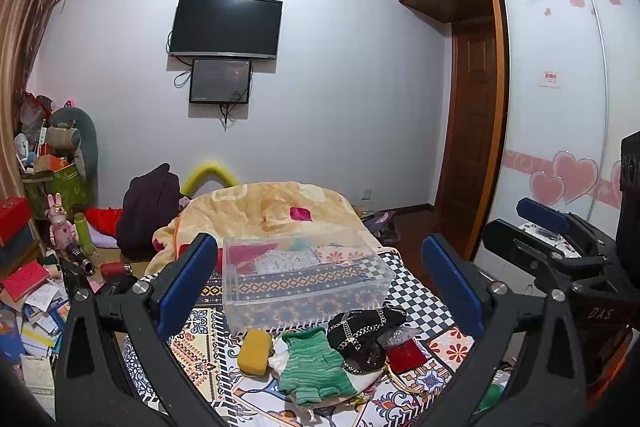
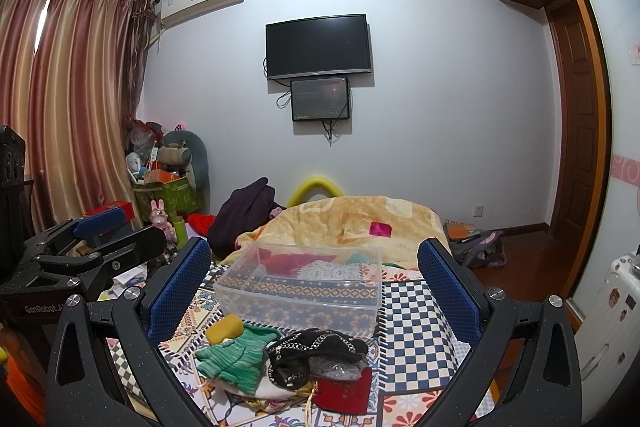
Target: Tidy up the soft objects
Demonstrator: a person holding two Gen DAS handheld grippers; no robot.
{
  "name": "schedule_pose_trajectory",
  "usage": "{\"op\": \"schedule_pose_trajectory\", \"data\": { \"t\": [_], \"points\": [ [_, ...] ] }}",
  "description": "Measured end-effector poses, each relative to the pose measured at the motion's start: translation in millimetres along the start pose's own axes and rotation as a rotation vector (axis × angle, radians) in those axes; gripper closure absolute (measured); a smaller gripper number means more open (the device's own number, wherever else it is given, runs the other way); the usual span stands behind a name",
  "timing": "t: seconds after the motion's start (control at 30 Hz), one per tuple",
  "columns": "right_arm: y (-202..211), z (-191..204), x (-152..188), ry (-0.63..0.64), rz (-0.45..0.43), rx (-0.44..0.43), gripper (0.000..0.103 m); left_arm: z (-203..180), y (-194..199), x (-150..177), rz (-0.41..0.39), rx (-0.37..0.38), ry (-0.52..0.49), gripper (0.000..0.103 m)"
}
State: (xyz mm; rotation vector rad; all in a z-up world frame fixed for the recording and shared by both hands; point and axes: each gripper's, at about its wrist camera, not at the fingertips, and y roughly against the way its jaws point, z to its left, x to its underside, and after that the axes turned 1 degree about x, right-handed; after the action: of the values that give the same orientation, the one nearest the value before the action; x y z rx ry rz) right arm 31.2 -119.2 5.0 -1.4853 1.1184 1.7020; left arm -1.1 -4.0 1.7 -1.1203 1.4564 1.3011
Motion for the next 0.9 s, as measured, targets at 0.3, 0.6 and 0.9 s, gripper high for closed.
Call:
{"op": "schedule_pose_trajectory", "data": {
  "t": [0.3,0.6,0.9],
  "points": [
    [-8.4,-0.2,4.6,-0.006,0.026,-0.004,0.0,3.8,-9.2,8.2,0.03,-0.007,0.007,0.0],
    [-44.4,-12.0,32.6,-0.028,0.158,-0.011,0.0,26.8,-44.8,36.1,0.159,-0.035,0.062,0.0],
    [-75.6,-24.6,65.9,-0.05,0.289,-0.025,0.0,59.0,-85.8,76.8,0.297,-0.096,0.118,0.0]
  ]
}}
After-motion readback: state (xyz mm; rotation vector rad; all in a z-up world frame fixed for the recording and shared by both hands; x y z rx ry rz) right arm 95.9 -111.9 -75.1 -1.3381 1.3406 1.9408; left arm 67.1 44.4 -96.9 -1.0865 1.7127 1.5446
